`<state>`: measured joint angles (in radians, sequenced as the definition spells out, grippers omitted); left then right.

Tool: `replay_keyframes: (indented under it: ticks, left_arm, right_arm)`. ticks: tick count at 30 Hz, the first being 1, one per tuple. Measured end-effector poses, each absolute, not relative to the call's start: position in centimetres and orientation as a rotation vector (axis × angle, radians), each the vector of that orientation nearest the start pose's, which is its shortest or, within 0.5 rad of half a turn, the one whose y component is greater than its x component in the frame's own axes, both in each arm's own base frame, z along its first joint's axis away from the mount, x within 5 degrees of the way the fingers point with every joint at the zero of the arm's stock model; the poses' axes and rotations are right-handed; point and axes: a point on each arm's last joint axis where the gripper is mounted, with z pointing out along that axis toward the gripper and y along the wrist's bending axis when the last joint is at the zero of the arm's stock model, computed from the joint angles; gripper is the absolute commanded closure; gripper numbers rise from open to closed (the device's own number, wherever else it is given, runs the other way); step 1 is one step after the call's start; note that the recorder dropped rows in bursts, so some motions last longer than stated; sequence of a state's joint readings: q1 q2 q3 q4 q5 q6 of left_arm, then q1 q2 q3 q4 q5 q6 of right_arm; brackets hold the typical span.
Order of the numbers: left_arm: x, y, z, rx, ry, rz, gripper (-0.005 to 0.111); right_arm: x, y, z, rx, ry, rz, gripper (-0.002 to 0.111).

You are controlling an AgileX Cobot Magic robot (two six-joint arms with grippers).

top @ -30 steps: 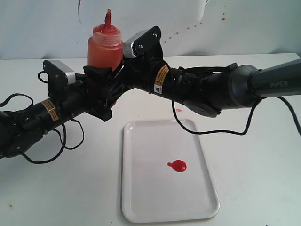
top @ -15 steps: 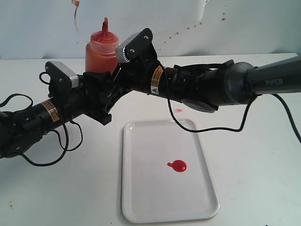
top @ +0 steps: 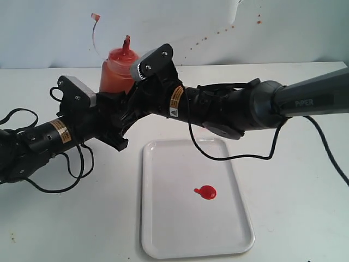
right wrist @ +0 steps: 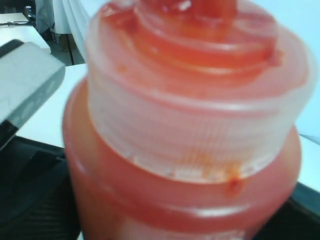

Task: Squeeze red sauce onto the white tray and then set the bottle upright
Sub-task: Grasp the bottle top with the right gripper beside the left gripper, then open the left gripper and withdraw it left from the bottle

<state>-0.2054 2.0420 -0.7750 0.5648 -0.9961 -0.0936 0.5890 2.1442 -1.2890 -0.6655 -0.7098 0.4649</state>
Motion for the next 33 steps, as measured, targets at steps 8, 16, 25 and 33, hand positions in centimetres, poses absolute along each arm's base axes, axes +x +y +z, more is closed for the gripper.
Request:
replay_keyframes:
  ticks: [8,16,25,33]
  left_arm:
    - [34.2,-10.8,10.3,0.714,1.787,-0.344,0.071]
    - [34.6,-10.3,10.3,0.600,1.824,-0.310,0.003]
    - [34.6,-10.0,10.2,0.640,1.828,-0.243,0.004]
    - [34.6,-9.6,9.5,0.885,1.835,-0.038,0.004]
  right_arm:
    - [36.1,30.1,14.8,-0.853,1.571,0.692,0.108]
    - [36.1,30.4,13.8,-0.841,1.587,0.694,0.108]
    - [36.2,30.4,13.0,-0.809,1.568,0.685,0.108]
    - [36.7,30.1,12.5,-0.726,1.609,0.616,0.108]
